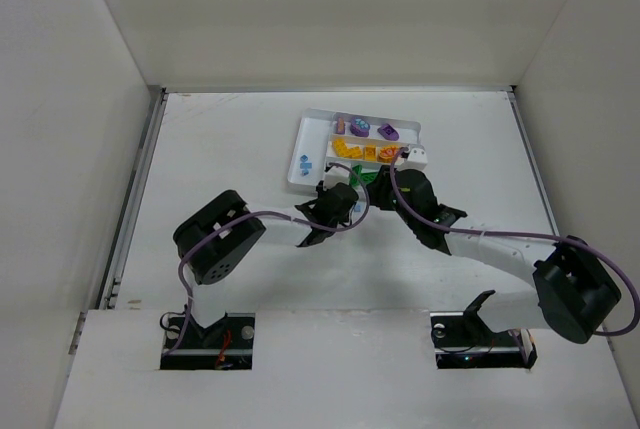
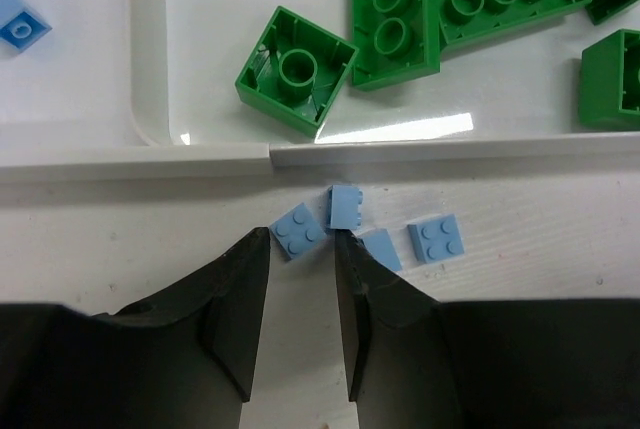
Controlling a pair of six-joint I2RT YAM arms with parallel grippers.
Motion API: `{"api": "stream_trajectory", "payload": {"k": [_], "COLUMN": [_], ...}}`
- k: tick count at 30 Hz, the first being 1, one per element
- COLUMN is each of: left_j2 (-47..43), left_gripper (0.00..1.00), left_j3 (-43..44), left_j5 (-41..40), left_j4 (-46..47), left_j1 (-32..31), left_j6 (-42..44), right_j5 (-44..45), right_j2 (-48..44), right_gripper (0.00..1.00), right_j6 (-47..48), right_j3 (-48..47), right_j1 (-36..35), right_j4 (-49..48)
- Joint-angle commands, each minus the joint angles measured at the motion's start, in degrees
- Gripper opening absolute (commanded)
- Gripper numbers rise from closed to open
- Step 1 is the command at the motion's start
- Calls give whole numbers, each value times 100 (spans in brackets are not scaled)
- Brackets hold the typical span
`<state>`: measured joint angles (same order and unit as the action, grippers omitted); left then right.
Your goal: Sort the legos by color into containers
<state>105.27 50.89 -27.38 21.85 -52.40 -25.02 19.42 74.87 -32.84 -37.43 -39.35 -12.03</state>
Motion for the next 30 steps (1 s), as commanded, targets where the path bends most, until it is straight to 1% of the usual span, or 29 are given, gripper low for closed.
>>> {"api": "stream_trajectory", "payload": {"k": [1,7,11,16,21,26,30], "left_j2": [98,186,283,187,-357,-1297,-1852], "left_gripper": [31,31,27,19,17,17,18], "left_j3": [140,210,272,184,-193,-545,-607], "left_j5": [-241,-277,-224,-233,-286,-321,-268], "left_j4": [-49,-23,-31,-31,-58,-259,-216], "left_j1": [33,77,51,7,-81,-178,-3], "left_j6": [163,269,278,225,164,41,32], "right_j5": [-26,-70,-70,-87,-79,-96,-96], "right_j2": [-113,19,-34,-130,-157,-148,-140], "right_gripper": [48,48,48,48,48,47,47], "right_j6": [-47,-73,-91,-100,-91,-117,-126], "right_j3": [43,-1,43,87,78,96,95], "right_j1": [11,2,37,37,20,73,29], "right_j4": [-352,-344,-379,-396,-361,-388,-423]}}
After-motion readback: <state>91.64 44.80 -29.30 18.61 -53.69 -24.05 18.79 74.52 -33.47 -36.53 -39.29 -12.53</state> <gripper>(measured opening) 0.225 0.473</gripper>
